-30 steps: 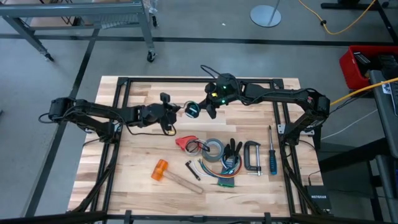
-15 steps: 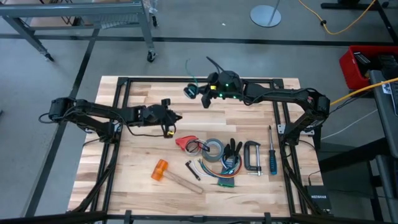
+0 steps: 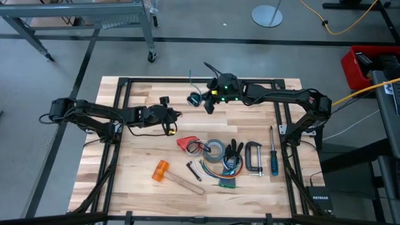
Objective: Coil cords
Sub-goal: Coil the green cable wire on the black spool
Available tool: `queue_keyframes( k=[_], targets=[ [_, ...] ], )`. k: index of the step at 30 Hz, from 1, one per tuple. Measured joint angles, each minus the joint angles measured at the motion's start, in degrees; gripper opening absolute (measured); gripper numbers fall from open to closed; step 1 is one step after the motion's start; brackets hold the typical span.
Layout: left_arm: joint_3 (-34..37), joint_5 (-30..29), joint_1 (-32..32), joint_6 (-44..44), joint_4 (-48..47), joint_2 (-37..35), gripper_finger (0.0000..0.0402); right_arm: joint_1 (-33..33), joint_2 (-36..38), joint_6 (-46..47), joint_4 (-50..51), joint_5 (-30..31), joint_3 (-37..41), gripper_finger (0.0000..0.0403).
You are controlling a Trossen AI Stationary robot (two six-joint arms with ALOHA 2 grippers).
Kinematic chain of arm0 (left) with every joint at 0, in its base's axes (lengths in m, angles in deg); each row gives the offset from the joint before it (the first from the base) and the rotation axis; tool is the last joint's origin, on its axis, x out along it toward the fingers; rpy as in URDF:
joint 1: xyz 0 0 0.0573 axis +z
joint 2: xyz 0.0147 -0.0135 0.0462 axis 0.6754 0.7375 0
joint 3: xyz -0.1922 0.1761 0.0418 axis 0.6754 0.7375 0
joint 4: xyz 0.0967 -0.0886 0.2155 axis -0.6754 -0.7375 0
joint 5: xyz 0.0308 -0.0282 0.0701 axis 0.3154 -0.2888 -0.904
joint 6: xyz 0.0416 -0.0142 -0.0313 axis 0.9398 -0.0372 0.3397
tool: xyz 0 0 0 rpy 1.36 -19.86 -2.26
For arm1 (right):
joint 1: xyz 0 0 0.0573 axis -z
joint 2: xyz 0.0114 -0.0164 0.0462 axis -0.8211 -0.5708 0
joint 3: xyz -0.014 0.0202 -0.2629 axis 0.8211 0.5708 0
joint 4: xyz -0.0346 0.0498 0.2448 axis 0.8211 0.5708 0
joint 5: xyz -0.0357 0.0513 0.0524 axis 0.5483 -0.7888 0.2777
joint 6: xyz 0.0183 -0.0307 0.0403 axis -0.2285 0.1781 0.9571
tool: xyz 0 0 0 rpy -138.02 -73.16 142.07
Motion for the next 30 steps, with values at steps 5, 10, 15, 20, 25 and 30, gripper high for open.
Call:
queue_keyframes(
  k=[5, 10, 15, 20, 25, 30],
  targets=[
    [0.00, -4.76, 0.02, 3.15, -0.01, 0.00, 0.0060, 0.00, 0.00, 0.01, 6.61, -10.37, 0.00, 0.0003],
    [0.00, -4.85, 0.00, 6.22, 1.53, 0.00, 0.0109, -0.07, 0.00, 0.04, 8.10, -20.85, 0.00, 0.0003],
    [0.00, -4.84, -0.49, 13.45, 5.75, -0.02, 0.0138, -0.07, 0.00, 0.35, 8.24, -26.67, 0.00, 0.0003],
    [-0.04, -4.86, -0.50, 20.76, 9.24, -0.02, 0.0141, -0.07, 0.00, 1.78, 8.84, -29.67, 0.00, 0.0003],
    [-0.04, -4.69, -1.58, 29.78, 10.32, -0.07, 0.0133, -0.07, 0.00, 1.82, 9.99, -30.44, -0.02, 0.0003],
    [-0.04, -4.64, -3.05, 36.88, 10.33, -0.07, 0.0132, -0.07, 0.00, 2.21, 10.10, -31.75, -0.04, 0.0003]
  ],
)
